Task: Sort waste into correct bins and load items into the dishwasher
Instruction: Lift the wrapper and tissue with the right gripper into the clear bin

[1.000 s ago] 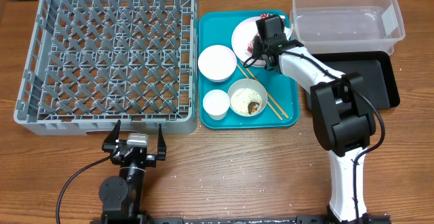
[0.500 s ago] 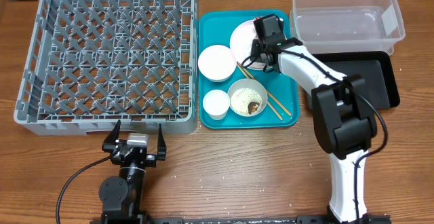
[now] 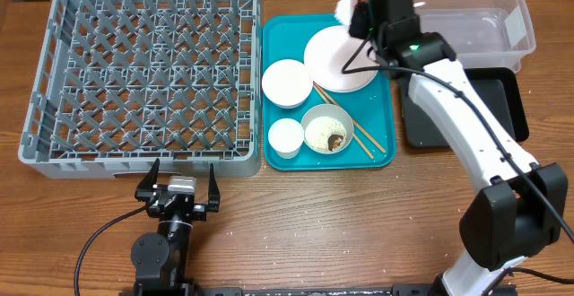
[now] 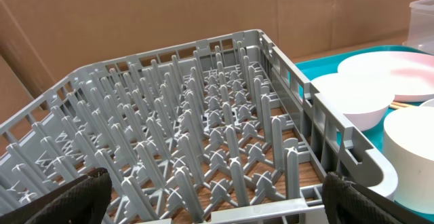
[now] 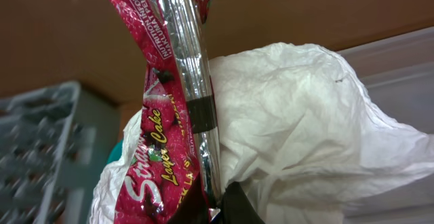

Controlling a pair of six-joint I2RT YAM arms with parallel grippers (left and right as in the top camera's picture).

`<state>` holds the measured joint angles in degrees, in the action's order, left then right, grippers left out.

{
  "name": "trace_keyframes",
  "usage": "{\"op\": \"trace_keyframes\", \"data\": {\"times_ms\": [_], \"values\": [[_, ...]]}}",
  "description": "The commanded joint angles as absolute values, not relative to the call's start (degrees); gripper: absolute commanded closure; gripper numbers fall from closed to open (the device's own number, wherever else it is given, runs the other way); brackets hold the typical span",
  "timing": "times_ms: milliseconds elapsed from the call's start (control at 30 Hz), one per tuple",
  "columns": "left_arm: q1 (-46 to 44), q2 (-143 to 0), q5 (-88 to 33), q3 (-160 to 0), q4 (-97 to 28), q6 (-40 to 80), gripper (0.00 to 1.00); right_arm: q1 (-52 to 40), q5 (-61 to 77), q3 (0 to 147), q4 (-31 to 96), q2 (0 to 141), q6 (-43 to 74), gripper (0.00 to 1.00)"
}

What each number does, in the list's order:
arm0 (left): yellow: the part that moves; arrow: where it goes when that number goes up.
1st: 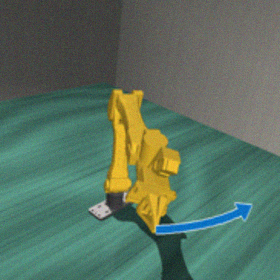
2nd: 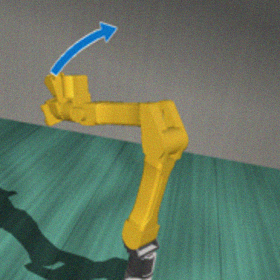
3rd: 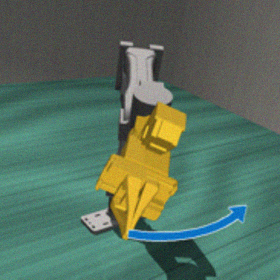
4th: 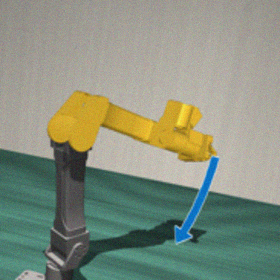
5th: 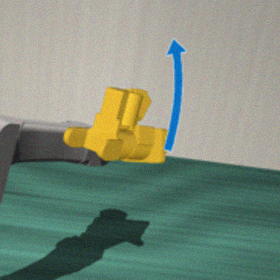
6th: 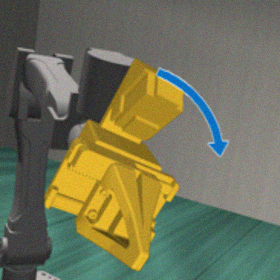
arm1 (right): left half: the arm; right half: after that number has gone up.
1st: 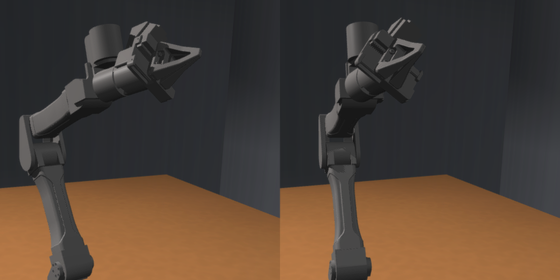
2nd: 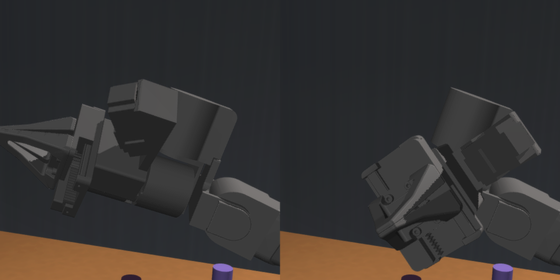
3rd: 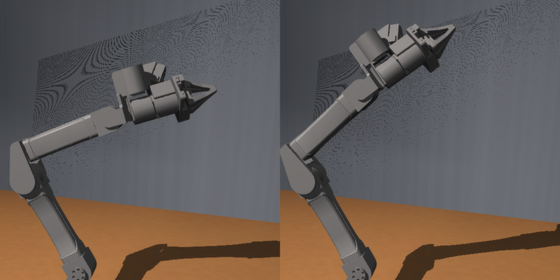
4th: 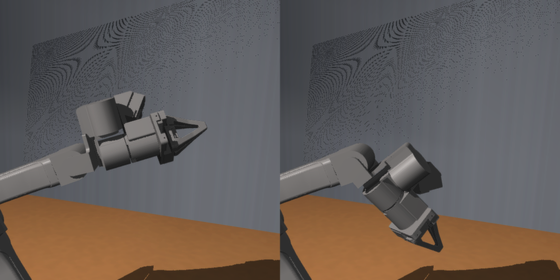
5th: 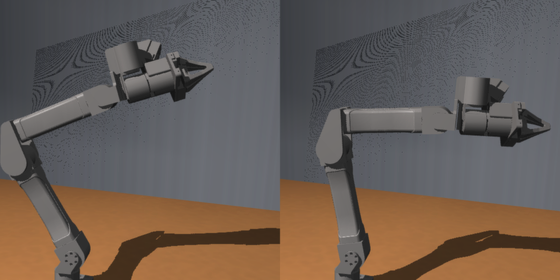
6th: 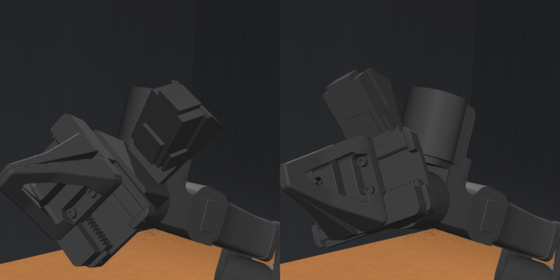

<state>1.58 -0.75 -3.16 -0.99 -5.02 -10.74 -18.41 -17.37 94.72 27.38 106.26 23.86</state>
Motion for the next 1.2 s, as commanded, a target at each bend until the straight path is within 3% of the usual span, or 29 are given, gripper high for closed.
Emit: {"op": "trace_keyframes", "data": {"times_ms": [0,200,233,267,333,367,433,667,867,1033,1167], "values": [[1.37,-0.47,-2.74,-0.58,-4.86,-11.6,0.0,-14.04,-25.89,94.72,27.42,108.09,28.86,0.96],[1.37,-0.47,-2.74,-0.58,-4.86,-11.6,0.0,-7.18,-24.62,94.72,24.49,112.49,31.75,0.96],[1.37,-0.47,-2.74,-0.58,-4.86,-11.6,0.0,-6.33,-23.77,94.72,23.88,113.25,31.75,0.91],[1.37,-0.47,-2.74,-0.58,-4.86,-11.6,0.0,-5.67,-22.76,94.72,23.29,113.91,31.73,0.82],[1.37,-0.47,-2.74,-0.58,-4.86,-11.6,0.0,-4.4,-19.62,94.72,22.0,115.0,31.48,0.29],[1.37,-0.47,-2.74,-0.58,-4.86,-11.6,0.0,-4.1,-18.46,94.72,21.74,115.11,31.48,0.15],[1.37,-0.47,-2.74,-0.58,-4.86,-11.6,0.0,-3.81,-17.67,94.78,21.47,115.07,31.48,0.0],[1.37,-0.47,-2.74,-0.58,-4.86,-11.6,0.0,-5.28,-15.03,94.91,24.01,108.49,26.39,0.0],[1.37,-0.47,-2.74,-0.58,-4.86,-11.6,0.0,-11.09,2.02,94.96,40.62,95.55,23.81,0.0],[1.37,-0.47,-2.74,-0.58,-4.86,-11.6,0.0,-17.69,7.62,94.56,51.0,94.61,28.23,0.0],[1.37,-0.47,-2.74,-0.58,-4.86,-11.6,0.0,-24.1,5.98,92.58,52.51,97.3,30.52,0.17]]}}
